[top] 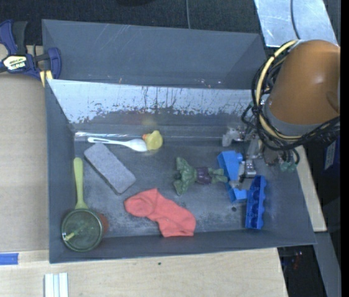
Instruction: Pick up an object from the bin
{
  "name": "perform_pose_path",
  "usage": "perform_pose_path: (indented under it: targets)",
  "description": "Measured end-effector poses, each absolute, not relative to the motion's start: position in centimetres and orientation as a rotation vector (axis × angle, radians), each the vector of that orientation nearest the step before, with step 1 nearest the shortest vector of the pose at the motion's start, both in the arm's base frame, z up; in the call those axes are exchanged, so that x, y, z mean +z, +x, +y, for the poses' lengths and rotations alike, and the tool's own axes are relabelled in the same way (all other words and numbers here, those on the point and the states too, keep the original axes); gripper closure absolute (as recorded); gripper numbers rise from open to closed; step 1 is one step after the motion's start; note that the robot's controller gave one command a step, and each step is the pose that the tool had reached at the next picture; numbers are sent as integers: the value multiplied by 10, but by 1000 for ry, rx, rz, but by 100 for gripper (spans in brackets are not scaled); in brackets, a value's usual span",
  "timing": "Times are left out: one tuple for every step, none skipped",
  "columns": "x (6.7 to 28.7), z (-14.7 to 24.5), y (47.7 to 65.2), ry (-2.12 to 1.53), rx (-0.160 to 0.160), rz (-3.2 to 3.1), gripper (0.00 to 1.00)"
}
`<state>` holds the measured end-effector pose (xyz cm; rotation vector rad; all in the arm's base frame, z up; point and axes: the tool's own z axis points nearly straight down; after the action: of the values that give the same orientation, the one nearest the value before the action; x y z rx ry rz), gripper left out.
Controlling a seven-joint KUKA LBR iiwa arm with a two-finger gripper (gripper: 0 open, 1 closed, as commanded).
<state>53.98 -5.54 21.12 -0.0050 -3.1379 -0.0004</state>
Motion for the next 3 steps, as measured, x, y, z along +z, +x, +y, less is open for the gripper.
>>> perform_pose_path:
  targets:
    - [215,-55,542,-2,1,-3146,0]
    - [130,-47,571,-175,0,-3145,0]
    - [125,-38,591,34,3,-3154,0]
